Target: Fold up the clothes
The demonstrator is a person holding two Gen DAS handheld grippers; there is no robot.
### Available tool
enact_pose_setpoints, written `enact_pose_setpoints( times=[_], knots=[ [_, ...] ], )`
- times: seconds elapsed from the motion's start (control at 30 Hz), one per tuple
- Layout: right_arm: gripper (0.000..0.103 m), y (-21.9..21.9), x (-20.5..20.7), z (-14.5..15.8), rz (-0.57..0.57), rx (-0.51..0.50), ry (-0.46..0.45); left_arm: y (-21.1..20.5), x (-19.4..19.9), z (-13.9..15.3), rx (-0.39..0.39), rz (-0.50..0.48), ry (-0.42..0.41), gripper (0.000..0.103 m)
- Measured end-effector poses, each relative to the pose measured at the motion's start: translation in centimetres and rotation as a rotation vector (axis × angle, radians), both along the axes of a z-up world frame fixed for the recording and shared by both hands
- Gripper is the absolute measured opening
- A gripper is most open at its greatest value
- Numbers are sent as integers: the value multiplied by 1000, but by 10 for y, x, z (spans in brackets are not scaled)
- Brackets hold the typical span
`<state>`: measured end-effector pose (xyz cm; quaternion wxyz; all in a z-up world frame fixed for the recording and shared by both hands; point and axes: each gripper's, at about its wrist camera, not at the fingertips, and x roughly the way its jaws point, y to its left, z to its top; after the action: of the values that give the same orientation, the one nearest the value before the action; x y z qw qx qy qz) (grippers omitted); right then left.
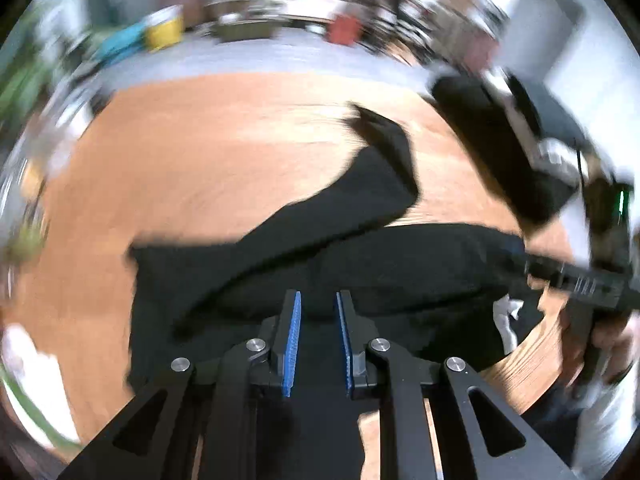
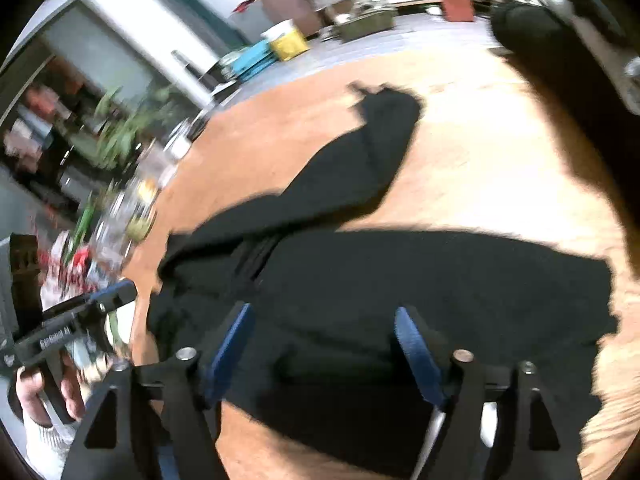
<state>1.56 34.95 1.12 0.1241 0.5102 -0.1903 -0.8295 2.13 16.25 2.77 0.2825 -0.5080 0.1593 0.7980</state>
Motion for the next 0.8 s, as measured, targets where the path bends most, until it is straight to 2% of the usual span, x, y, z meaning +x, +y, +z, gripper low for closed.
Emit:
enact_pose_setpoints(
  times=[0.1, 0.13, 0.17, 0.2, 0.23, 0.27, 0.3, 0.33, 0.4, 0.5, 0.57, 0.63, 0.67, 0.7, 0.77, 0.8],
  knots=[
    [83, 35, -10, 5, -79, -18, 4, 64, -4, -10, -181, -204, 114, 18],
    [83, 47, -12, 6, -102, -25, 6, 86, -7, -16, -219, -263, 122, 18],
    [83, 56, -12, 7, -117, -28, 10, 102, -15, -21, -215, -284, 84, 18],
    [83, 65, -10, 9, -138, -29, 13, 118, -27, -24, -176, -284, 18, 19],
    [83, 75, -8, 10, -159, -29, 15, 134, -40, -28, -137, -285, -47, 34],
    [83, 85, -6, 12, -180, -31, 17, 150, -54, -32, -102, -274, -101, 44],
    [83, 96, -3, 15, -203, -52, 26, 163, -73, -36, -78, -231, -123, 61],
    [83, 102, -1, 16, -214, -76, 27, 176, -92, -40, -54, -187, -144, 66],
    [84, 115, 1, 17, -233, -123, 29, 201, -129, -48, -15, -101, -187, 66],
    [84, 121, -2, 15, -239, -133, 18, 220, -176, -68, -53, 28, -241, 66],
    [84, 122, -4, 14, -239, -126, 5, 228, -201, -80, -111, 106, -244, 66],
    [84, 124, -6, 12, -240, -119, -8, 234, -214, -88, -197, 151, -196, 66],
    [84, 125, -6, 13, -237, -125, -5, 235, -218, -91, -210, 166, -194, 66],
    [84, 126, -5, 15, -232, -129, 0, 235, -223, -94, -172, 178, -236, 65],
    [84, 128, -3, 17, -231, -135, 8, 231, -229, -95, -64, 193, -327, 45],
    [84, 129, -3, 18, -234, -138, 12, 228, -228, -90, -16, 192, -359, 10]
  ],
)
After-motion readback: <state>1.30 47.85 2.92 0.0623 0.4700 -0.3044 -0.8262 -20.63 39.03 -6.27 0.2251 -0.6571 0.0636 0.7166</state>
